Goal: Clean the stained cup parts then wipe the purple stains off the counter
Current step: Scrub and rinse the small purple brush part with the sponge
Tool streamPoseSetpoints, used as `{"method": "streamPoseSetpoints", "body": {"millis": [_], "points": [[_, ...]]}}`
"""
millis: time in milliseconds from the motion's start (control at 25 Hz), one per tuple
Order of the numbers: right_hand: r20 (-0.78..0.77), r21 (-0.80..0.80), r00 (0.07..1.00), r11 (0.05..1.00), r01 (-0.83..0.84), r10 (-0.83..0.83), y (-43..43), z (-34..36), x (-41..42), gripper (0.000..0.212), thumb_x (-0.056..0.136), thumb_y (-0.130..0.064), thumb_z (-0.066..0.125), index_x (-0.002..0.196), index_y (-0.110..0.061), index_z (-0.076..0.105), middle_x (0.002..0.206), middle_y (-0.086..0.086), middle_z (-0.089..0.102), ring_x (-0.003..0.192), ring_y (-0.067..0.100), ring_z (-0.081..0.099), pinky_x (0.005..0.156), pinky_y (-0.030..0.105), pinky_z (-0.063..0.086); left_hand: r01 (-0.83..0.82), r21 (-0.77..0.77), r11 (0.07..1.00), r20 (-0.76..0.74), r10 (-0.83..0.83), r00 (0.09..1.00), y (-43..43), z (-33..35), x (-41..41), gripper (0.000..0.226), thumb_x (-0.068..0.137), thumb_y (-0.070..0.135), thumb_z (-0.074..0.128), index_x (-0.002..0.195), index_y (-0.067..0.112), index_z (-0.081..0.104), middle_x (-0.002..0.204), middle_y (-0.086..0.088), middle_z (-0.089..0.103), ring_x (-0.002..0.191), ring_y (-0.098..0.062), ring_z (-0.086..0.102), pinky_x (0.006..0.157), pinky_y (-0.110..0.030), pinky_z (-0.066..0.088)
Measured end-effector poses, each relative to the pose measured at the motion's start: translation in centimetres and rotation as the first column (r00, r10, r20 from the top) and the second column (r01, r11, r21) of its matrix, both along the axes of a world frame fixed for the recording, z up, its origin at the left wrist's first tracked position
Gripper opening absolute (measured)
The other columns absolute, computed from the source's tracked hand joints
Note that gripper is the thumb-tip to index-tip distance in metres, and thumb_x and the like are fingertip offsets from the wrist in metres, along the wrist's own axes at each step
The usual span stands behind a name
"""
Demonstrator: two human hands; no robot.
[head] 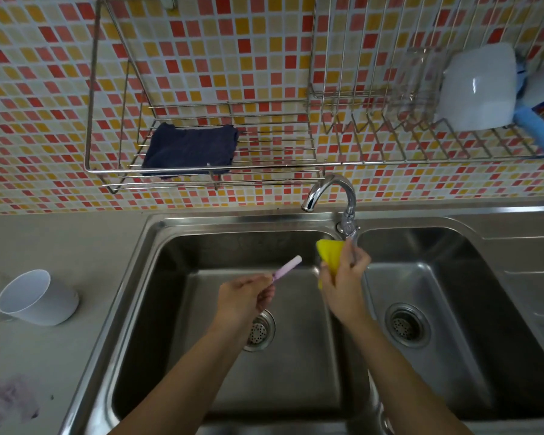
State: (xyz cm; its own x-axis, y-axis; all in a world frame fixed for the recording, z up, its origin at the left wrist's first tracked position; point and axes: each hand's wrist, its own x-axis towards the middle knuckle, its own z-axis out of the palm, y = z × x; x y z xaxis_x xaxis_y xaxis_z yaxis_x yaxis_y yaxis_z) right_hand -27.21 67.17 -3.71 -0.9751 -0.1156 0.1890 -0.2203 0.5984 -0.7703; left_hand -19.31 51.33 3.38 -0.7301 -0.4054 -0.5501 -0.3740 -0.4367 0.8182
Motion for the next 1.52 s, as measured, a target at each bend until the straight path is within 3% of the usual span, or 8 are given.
{"method": "streamPoseSetpoints", "body": {"millis": [120, 320, 440, 560, 680, 960, 1040, 1520], "points": [[0.132, 0.032, 0.991, 0.999, 0.027, -0.031, 1.8, -0.3, -4.2, 0.071, 0.09, -0.017, 0.057, 0.148, -0.018, 0.017, 0.154, 0.016, -0.008, 0.135, 0.038, 0.028, 0.109, 0.042, 0.03, -0.02, -0.03, 0.999, -0.011, 0.02, 1.0, -0.4, -0.5, 0.4, 0.014, 0.084, 0.001, 0.063, 0.073, 0.002, 0.072, 0.061, -0.01, 0.063, 0.058, -0.017, 0.055, 0.062, -0.026, 0.045], [0.131, 0.154, 0.979, 0.972, -0.178, 0.159, 1.6, -1.7, -6.9, 0.072, 0.09, -0.02, 0.056, 0.148, -0.012, 0.014, 0.157, 0.006, -0.006, 0.144, 0.029, 0.008, 0.115, 0.046, 0.022, -0.058, -0.038, 0.998, -0.023, 0.057, 0.998, -0.8, -0.9, 0.2, 0.022, 0.084, 0.001, 0.062, 0.064, 0.005, 0.07, 0.057, -0.007, 0.061, 0.059, -0.018, 0.052, 0.064, -0.028, 0.043], [0.092, 0.054, 0.994, 0.996, -0.069, 0.063, 1.9, -2.2, -4.9, 0.069, 0.09, -0.02, 0.056, 0.147, -0.016, 0.018, 0.155, 0.01, -0.005, 0.138, 0.032, 0.024, 0.109, 0.043, 0.031, -0.061, -0.032, 0.998, -0.022, 0.06, 0.998, -0.9, -1.2, 0.0, 0.023, 0.084, 0.001, 0.062, 0.063, 0.006, 0.07, 0.058, -0.008, 0.061, 0.06, -0.018, 0.052, 0.065, -0.028, 0.043], [-0.078, -0.067, 0.997, 0.998, -0.021, 0.015, 1.0, -1.0, -0.9, 0.065, 0.089, -0.026, 0.055, 0.145, -0.012, 0.025, 0.142, 0.016, 0.023, 0.117, 0.024, 0.044, 0.094, 0.033, 0.041, -0.027, -0.023, 0.999, -0.004, 0.027, 1.0, -0.6, -1.4, -1.1, 0.02, 0.084, 0.003, 0.064, 0.066, 0.007, 0.07, 0.055, -0.004, 0.064, 0.059, -0.015, 0.055, 0.066, -0.026, 0.044], [-0.12, 0.012, 0.974, 0.981, -0.193, 0.193, 0.0, 0.1, -0.4, 0.06, 0.091, -0.037, 0.045, 0.145, -0.019, 0.025, 0.135, 0.008, 0.034, 0.113, 0.008, 0.037, 0.092, 0.027, 0.035, 0.059, -0.035, 0.998, 0.005, -0.059, 0.998, 0.4, -1.1, -3.6, 0.013, 0.084, 0.003, 0.063, 0.072, 0.006, 0.068, 0.056, -0.003, 0.065, 0.056, -0.013, 0.055, 0.062, -0.023, 0.046], [-0.16, 0.078, 0.964, 0.976, -0.203, 0.214, -0.4, 0.0, -1.8, 0.055, 0.096, -0.039, 0.031, 0.146, -0.017, 0.02, 0.134, 0.02, 0.036, 0.117, 0.025, 0.043, 0.097, 0.026, 0.033, 0.149, -0.049, 0.988, 0.023, -0.148, 0.989, 1.5, -0.4, -7.1, 0.017, 0.086, 0.0, 0.061, 0.07, 0.003, 0.066, 0.058, -0.008, 0.063, 0.048, -0.008, 0.055, 0.05, -0.014, 0.048], [-0.155, 0.022, 0.985, 0.997, -0.072, 0.074, -0.1, 0.3, -2.2, 0.054, 0.098, -0.033, 0.036, 0.146, -0.017, 0.019, 0.134, 0.02, 0.035, 0.115, 0.025, 0.045, 0.095, 0.028, 0.036, 0.17, -0.073, 0.983, 0.037, -0.167, 0.985, 1.5, -0.3, -7.4, 0.016, 0.085, 0.0, 0.062, 0.07, 0.003, 0.067, 0.06, -0.009, 0.063, 0.051, -0.01, 0.055, 0.055, -0.018, 0.049], [-0.162, 0.012, 0.986, 0.999, -0.047, 0.049, -1.0, 0.5, -1.6, 0.056, 0.095, -0.027, 0.037, 0.146, -0.014, 0.018, 0.133, 0.021, 0.036, 0.116, 0.024, 0.044, 0.097, 0.027, 0.033, 0.234, -0.315, 0.92, 0.054, -0.228, 0.972, 2.4, -0.3, -8.3, 0.022, 0.079, 0.007, 0.067, 0.06, 0.016, 0.073, 0.071, -0.014, 0.068, 0.067, -0.02, 0.059, 0.088, -0.041, 0.054]]}}
